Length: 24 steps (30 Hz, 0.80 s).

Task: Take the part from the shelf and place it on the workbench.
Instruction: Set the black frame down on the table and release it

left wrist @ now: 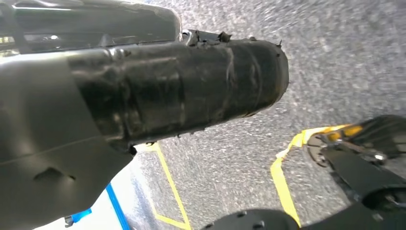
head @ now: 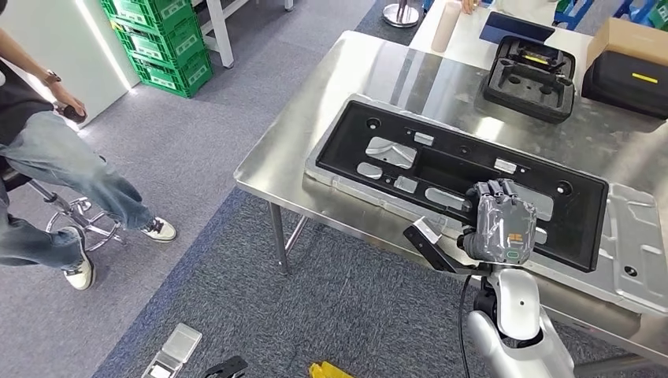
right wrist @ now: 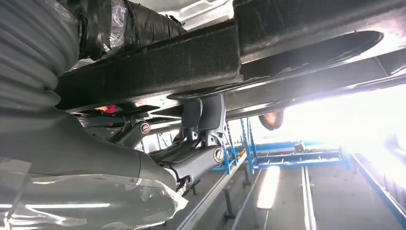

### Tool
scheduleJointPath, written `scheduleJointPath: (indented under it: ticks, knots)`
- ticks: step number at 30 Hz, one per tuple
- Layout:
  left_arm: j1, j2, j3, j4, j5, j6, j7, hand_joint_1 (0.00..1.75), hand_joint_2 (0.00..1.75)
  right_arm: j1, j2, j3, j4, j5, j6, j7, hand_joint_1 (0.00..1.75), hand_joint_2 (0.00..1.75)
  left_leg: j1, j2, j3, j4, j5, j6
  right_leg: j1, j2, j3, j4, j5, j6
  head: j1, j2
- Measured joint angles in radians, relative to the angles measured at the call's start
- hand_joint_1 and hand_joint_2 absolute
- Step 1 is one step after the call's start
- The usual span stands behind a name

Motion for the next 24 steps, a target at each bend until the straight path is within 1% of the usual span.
scheduleJointPath:
  ticks: [1,2,3,4,5,6,7,8,9,10,11,12,13,14,15,16,17,18,19,20,22,23,24]
  knots:
    - [0.001,0.0,0.0,0.0,0.0,0.0,0.0,0.0,0.0,0.0,-0.002,-0.002,0.004,0.0,0.002,0.0,1.75,1.75,-0.002,0.0,0.019,-0.008,-0.013,0.0,0.006,-0.001,0.007,-0.068,0.059,-0.015,0.0,0.0]
    - [0.0,0.0,0.0,0.0,0.0,-0.001,0.001,0.0,0.0,0.0,-0.004,-0.005,0.007,-0.001,0.004,0.001,1.75,1.75,-0.004,-0.001,0.04,-0.017,-0.024,-0.002,0.016,0.0,0.015,-0.137,0.129,-0.031,-0.001,0.0]
    - [-0.001,0.0,0.0,0.0,0.0,-0.001,0.001,0.0,0.0,0.001,-0.006,-0.007,0.01,-0.004,0.008,0.002,1.75,1.75,-0.006,-0.003,0.059,-0.028,-0.036,-0.005,0.028,0.002,0.025,-0.191,0.183,-0.046,0.001,0.0]
    - [-0.001,-0.001,0.0,0.0,0.0,-0.001,0.002,0.0,0.0,0.001,-0.008,-0.009,0.012,-0.007,0.013,0.005,1.75,1.75,-0.01,-0.004,0.079,-0.04,-0.046,-0.008,0.038,0.008,0.037,-0.233,0.218,-0.057,0.002,0.0]
    - [-0.002,-0.002,0.0,0.0,0.0,-0.001,0.002,0.0,0.0,0.002,-0.011,-0.01,0.014,-0.011,0.018,0.01,1.75,1.75,-0.016,-0.006,0.099,-0.04,-0.048,-0.011,0.043,0.016,0.05,-0.254,0.224,-0.06,0.003,0.0]
    - [-0.003,-0.003,0.0,0.0,0.0,-0.001,0.001,0.0,0.0,0.002,-0.013,-0.012,0.016,-0.016,0.022,0.014,1.75,1.75,-0.02,-0.006,0.109,-0.031,-0.047,-0.013,0.041,0.02,0.07,-0.264,0.218,-0.059,0.005,0.0]
    - [-0.003,-0.003,0.0,0.0,0.0,-0.001,0.001,0.0,0.0,0.002,-0.015,-0.014,0.018,-0.019,0.024,0.018,1.75,1.75,-0.024,-0.004,0.111,-0.007,-0.041,-0.015,0.037,0.022,0.089,-0.273,0.219,-0.057,0.004,0.0]
    - [-0.006,-0.003,0.0,0.0,0.0,-0.001,0.002,0.0,0.0,0.0,-0.015,-0.015,0.02,-0.024,0.025,0.02,1.75,1.75,-0.024,-0.002,0.094,0.038,-0.032,-0.02,0.033,0.02,0.103,-0.273,0.22,-0.053,0.003,0.0]
    - [-0.01,-0.002,0.0,0.0,0.0,-0.001,0.002,0.0,0.0,-0.002,-0.016,-0.017,0.021,-0.028,0.026,0.021,1.75,1.75,-0.023,0.001,0.061,0.096,-0.034,-0.026,0.031,0.018,0.114,-0.271,0.219,-0.053,0.002,0.0]
    - [-0.013,0.0,0.0,0.0,0.0,0.0,0.002,0.0,0.0,-0.002,-0.016,-0.019,0.021,-0.031,0.026,0.021,1.75,1.75,-0.023,0.004,0.017,0.16,-0.05,-0.033,0.031,0.017,0.122,-0.269,0.214,-0.054,0.002,0.0]
    - [-0.014,0.002,0.0,0.0,0.0,0.0,0.003,0.0,0.0,-0.001,-0.016,-0.021,0.023,-0.034,0.026,0.021,1.75,1.75,-0.022,0.008,-0.034,0.221,-0.083,-0.037,0.031,0.017,0.132,-0.267,0.203,-0.055,0.001,0.0]
    - [-0.012,0.005,0.0,0.0,0.0,0.0,0.003,0.0,0.0,0.002,-0.017,-0.022,0.024,-0.036,0.026,0.021,1.75,1.75,-0.022,0.009,-0.08,0.261,-0.128,-0.04,0.032,0.016,0.143,-0.265,0.191,-0.057,0.001,0.0]
    - [-0.009,0.007,0.0,0.0,0.0,0.001,0.003,0.0,0.0,0.005,-0.018,-0.023,0.026,-0.039,0.026,0.02,1.75,1.75,-0.022,0.01,-0.114,0.274,-0.171,-0.04,0.032,0.016,0.158,-0.264,0.177,-0.059,0.001,0.0]
    - [-0.005,0.008,0.0,0.0,0.0,0.001,0.002,0.0,0.0,0.009,-0.02,-0.024,0.028,-0.041,0.026,0.02,1.75,1.75,-0.022,0.011,-0.134,0.259,-0.196,-0.038,0.034,0.017,0.175,-0.263,0.162,-0.06,0.001,0.0]
    - [-0.003,0.008,0.0,0.0,0.0,0.001,0.002,0.0,0.0,0.012,-0.021,-0.024,0.029,-0.042,0.026,0.02,1.75,1.75,-0.023,0.011,-0.144,0.221,-0.19,-0.035,0.035,0.018,0.194,-0.262,0.148,-0.062,0.001,0.0]
    - [-0.001,0.008,0.0,0.001,0.0,0.002,0.002,0.0,0.0,0.014,-0.022,-0.024,0.029,-0.042,0.026,0.019,1.75,1.75,-0.026,0.011,-0.149,0.163,-0.14,-0.028,0.037,0.018,0.21,-0.262,0.133,-0.063,0.001,0.0]
    - [-0.001,0.008,0.0,0.002,0.0,0.003,0.004,0.0,0.0,0.015,-0.022,-0.025,0.031,-0.043,0.026,0.019,1.75,1.75,-0.031,0.009,-0.152,0.098,-0.049,-0.016,0.039,0.02,0.228,-0.26,0.119,-0.062,0.002,0.0]
    - [-0.001,0.009,0.0,0.003,0.0,0.004,0.005,0.0,0.0,0.016,-0.022,-0.024,0.033,-0.044,0.026,0.018,1.75,1.75,-0.037,0.007,-0.152,0.046,0.032,-0.004,0.04,0.023,0.241,-0.259,0.107,-0.061,0.002,0.0]
    - [0.0,0.011,0.0,0.004,0.0,0.005,0.006,0.0,0.0,0.018,-0.022,-0.024,0.035,-0.044,0.026,0.018,1.75,1.75,-0.043,0.005,-0.152,0.011,0.1,0.006,0.04,0.026,0.249,-0.258,0.096,-0.059,0.002,0.0]
    - [0.0,0.012,0.0,0.005,0.0,0.005,0.007,0.0,0.0,0.02,-0.022,-0.024,0.037,-0.045,0.026,0.018,1.75,1.75,-0.047,0.003,-0.151,-0.003,0.131,0.012,0.04,0.029,0.256,-0.256,0.087,-0.056,0.002,0.0]
    - [0.0,0.013,0.0,0.005,0.0,0.005,0.003,0.0,0.0,0.021,-0.022,-0.025,0.035,-0.045,0.026,0.017,1.75,1.75,-0.04,0.007,-0.135,-0.008,0.123,0.015,0.043,0.03,0.256,-0.255,0.07,-0.049,-0.002,0.0]
    - [-0.003,0.013,0.0,0.004,0.0,0.005,0.001,0.0,0.0,0.019,-0.023,-0.026,0.033,-0.044,0.026,0.017,1.75,1.75,-0.034,0.01,-0.125,-0.012,0.12,0.017,0.043,0.028,0.248,-0.241,0.059,-0.04,-0.002,0.0]
    - [-0.006,0.013,0.0,0.004,0.0,0.006,0.0,0.0,0.0,0.016,-0.023,-0.028,0.032,-0.044,0.026,0.016,1.75,1.75,-0.027,0.012,-0.115,-0.016,0.117,0.019,0.041,0.024,0.228,-0.206,0.043,-0.028,-0.003,0.0]
